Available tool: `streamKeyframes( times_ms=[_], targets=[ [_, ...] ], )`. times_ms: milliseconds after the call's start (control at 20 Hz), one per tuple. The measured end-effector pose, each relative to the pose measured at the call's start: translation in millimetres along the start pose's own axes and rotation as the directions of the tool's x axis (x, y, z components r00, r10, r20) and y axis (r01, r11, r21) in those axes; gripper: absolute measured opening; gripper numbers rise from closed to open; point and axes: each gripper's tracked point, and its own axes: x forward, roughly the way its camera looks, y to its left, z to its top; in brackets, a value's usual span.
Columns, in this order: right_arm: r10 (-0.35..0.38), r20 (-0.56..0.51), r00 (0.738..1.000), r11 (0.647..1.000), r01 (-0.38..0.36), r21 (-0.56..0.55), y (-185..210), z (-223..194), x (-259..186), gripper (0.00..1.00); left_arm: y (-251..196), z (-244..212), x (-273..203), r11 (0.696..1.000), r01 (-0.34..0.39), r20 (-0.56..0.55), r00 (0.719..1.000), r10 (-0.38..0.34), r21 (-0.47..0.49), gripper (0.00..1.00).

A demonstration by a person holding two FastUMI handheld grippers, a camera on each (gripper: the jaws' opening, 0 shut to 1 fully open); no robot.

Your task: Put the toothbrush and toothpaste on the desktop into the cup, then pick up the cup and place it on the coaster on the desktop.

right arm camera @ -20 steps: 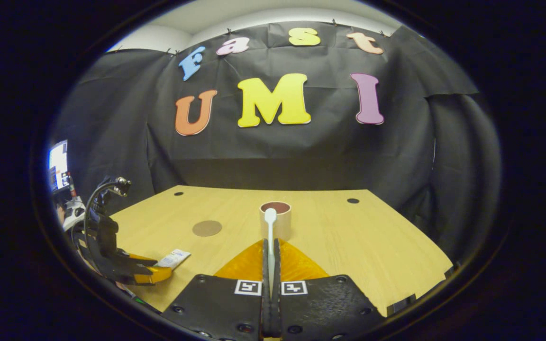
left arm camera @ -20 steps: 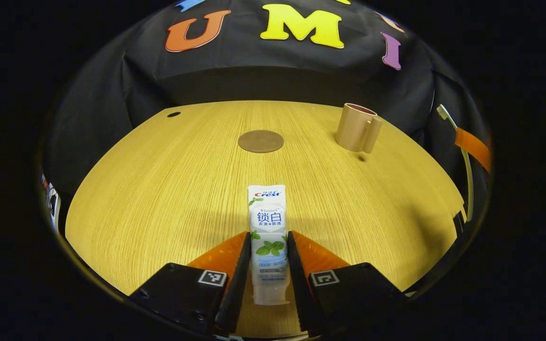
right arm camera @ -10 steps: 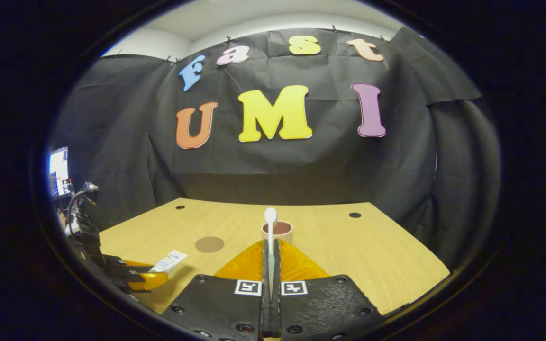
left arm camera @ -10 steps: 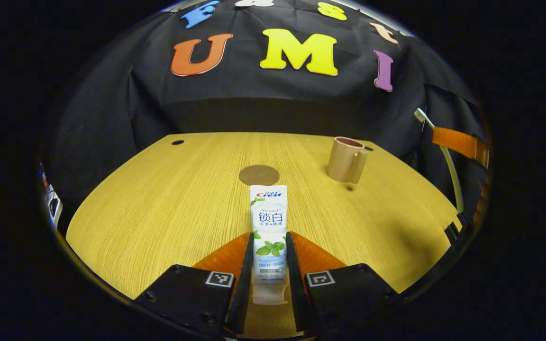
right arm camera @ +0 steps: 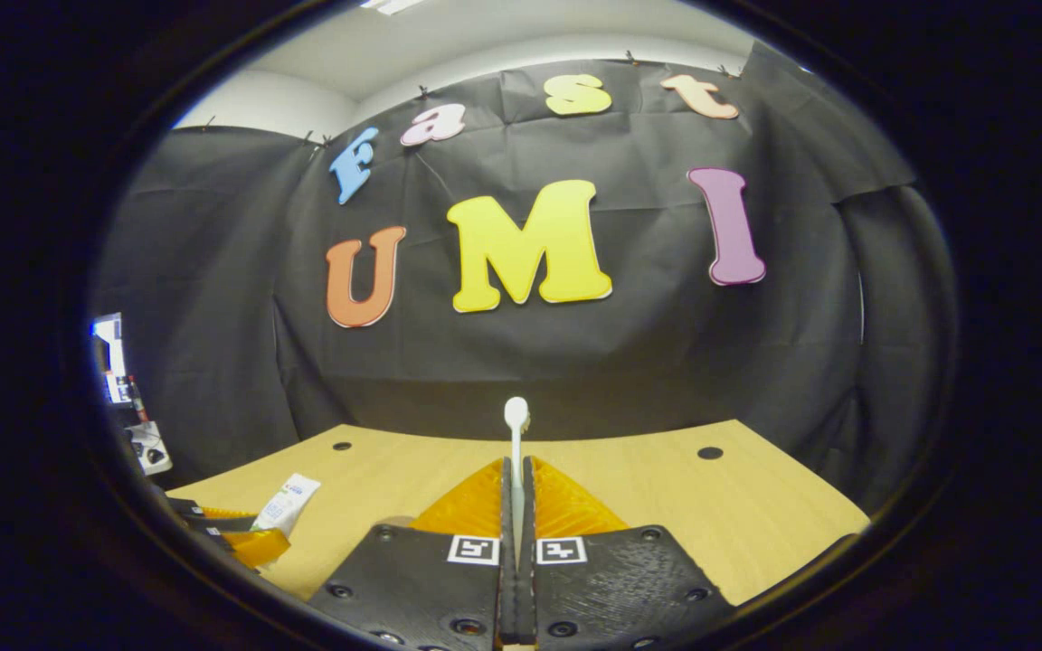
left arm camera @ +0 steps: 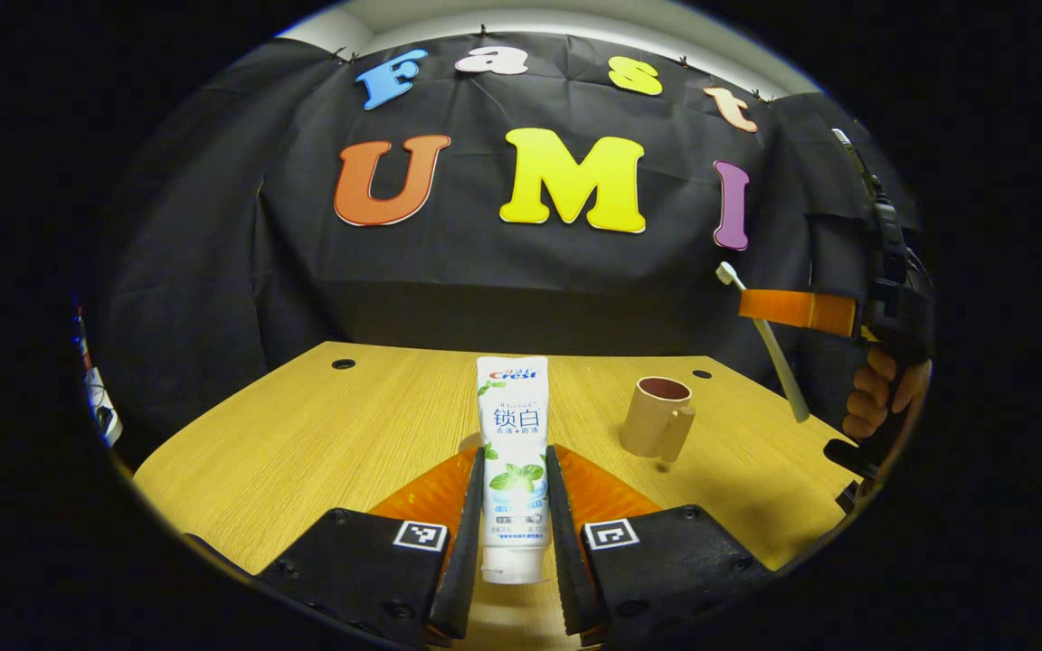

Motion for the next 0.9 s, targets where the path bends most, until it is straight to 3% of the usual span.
streamKeyframes(
  times_ms=[150, 200, 250, 400, 900],
  targets=[
    [-0.019, 0.002, 1.000, 1.000, 0.019, -0.013, -8, 0, 49, 0.01, -5, 14, 8, 1.000, 0.019, 0.027, 0.999, -0.019, -0.007, 0.41],
    [-0.023, -0.009, 1.000, 1.000, 0.023, -0.006, -10, -4, 63, 0.00, -6, 16, 11, 0.999, 0.019, 0.028, 0.999, -0.018, -0.034, 0.46],
    [-0.024, -0.022, 0.999, 1.000, 0.024, 0.005, -10, -8, 76, 0.00, -8, 16, 13, 0.998, 0.014, 0.023, 1.000, -0.013, -0.057, 0.41],
    [-0.032, -0.001, 0.999, 0.999, 0.032, -0.002, -16, -7, 106, 0.00, -18, 23, 13, 0.997, 0.030, 0.030, 0.999, -0.028, -0.075, 0.41],
    [-0.063, 0.027, 0.998, 0.997, 0.064, -0.046, -17, -8, 134, 0.03, -14, 12, 15, 0.999, 0.020, -0.009, 1.000, -0.020, -0.043, 0.41]
  ],
)
